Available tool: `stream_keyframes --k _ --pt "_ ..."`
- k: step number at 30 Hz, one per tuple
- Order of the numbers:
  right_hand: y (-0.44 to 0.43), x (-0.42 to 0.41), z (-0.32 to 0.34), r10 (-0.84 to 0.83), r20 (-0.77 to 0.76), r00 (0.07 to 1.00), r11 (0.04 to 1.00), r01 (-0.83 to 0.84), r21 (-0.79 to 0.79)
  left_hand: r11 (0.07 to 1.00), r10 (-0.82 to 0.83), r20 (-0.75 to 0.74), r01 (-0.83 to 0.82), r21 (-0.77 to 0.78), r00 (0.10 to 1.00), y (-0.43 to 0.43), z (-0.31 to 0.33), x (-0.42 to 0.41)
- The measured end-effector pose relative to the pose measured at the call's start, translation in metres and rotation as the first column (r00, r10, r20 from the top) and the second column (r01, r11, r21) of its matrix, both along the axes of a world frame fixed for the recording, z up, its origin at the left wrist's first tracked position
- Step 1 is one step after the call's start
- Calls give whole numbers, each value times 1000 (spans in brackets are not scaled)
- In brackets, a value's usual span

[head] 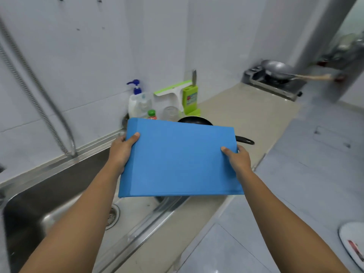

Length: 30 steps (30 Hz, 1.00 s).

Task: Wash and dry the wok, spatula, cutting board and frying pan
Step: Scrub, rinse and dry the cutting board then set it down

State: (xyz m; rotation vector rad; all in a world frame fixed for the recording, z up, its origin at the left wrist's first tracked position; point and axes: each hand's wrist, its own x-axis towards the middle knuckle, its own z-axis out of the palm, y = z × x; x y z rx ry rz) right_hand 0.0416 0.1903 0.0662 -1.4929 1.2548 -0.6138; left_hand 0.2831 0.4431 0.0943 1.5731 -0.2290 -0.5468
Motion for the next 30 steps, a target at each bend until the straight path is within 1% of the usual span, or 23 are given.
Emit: stream_keyframes --k 4,8,10,14,20,25,30 --pt "-30 -47 9 -156 25 987 987 156 -35 990 -141 -16 141 -22 990 -61 1 -19" --pt "-73 -89 11 -313 1 950 946 311 -94 978 -202 2 202 -49 979 -134 5 -54" --pt "-104 -112 10 -363 15 932 927 363 -92 972 -230 15 231 -53 973 -175 6 -71" --pt "-174 -164 13 -403 32 915 910 404 -95 970 -231 47 234 -67 972 -259 11 -114" --pt "-274 -228 23 -437 26 899 892 438 -110 964 -250 18 251 -87 968 -365 16 -177" --pt "-340 -247 16 -503 -44 863 858 492 -147 969 -225 33 227 -95 974 -431 17 -206" --pt "-403 -244 12 -511 -20 859 852 503 -147 970 -221 51 225 -95 974 -490 21 -203"
